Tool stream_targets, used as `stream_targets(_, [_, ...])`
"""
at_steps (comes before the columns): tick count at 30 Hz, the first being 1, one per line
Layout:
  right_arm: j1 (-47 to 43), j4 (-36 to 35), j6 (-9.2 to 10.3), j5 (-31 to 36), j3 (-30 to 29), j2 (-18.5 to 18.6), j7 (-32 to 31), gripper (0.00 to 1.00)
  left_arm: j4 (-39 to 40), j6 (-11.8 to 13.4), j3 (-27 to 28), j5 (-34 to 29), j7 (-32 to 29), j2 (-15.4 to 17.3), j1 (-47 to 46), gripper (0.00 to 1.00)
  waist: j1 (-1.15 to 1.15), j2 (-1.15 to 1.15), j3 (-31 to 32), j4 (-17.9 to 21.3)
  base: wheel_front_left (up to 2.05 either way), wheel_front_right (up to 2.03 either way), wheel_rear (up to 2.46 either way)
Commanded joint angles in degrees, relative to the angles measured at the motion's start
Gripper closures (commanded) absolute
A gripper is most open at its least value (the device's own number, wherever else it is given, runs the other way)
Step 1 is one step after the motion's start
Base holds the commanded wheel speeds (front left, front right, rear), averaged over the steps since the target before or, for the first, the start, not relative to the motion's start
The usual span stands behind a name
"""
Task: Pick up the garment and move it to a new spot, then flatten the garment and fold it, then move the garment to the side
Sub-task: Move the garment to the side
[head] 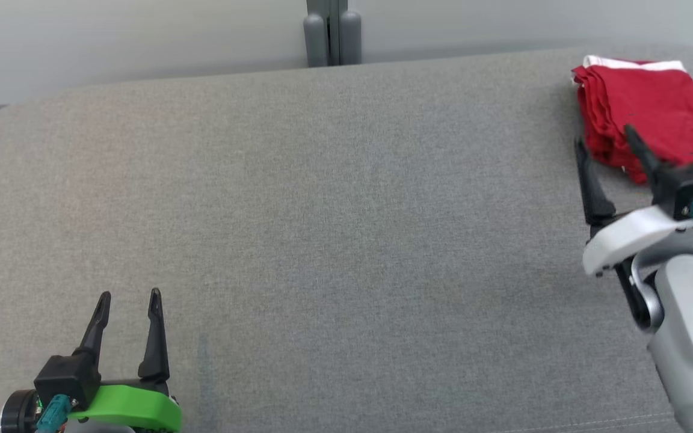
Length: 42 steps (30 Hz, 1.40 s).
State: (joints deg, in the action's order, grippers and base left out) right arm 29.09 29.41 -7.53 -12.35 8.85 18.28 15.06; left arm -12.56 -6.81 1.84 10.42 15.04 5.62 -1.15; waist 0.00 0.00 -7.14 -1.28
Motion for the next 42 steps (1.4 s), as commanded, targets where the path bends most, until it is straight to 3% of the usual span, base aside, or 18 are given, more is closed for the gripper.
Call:
stream_targets(1, [-2.9, -1.4, 0.08, 0.5, -0.8, -0.9, 0.1, 0.0, -0.2, 0.1, 0.3, -0.3, 0.2, -0.1, 1.1, 0.0, 0.0, 0.0, 4.4, -0.5, 0.0, 0.0, 0.0])
stream_targets(17, [-22.4, -12.3, 0.08, 0.9, -5.0, -8.6, 0.1, 0.0, -1.5, 0.5, 1.1, -0.7, 0.2, -0.7, 5.2, 0.0, 0.0, 0.0, 11.1, -1.0, 0.0, 0.0, 0.0])
stream_targets(42, [-29.2, -15.3, 0.08, 0.6, -6.3, -10.7, 0.1, 0.0, -3.8, -0.3, 0.8, -0.3, 0.2, 0.0, 3.2, 0.0, 0.0, 0.0, 11.5, -0.4, 0.0, 0.0, 0.0])
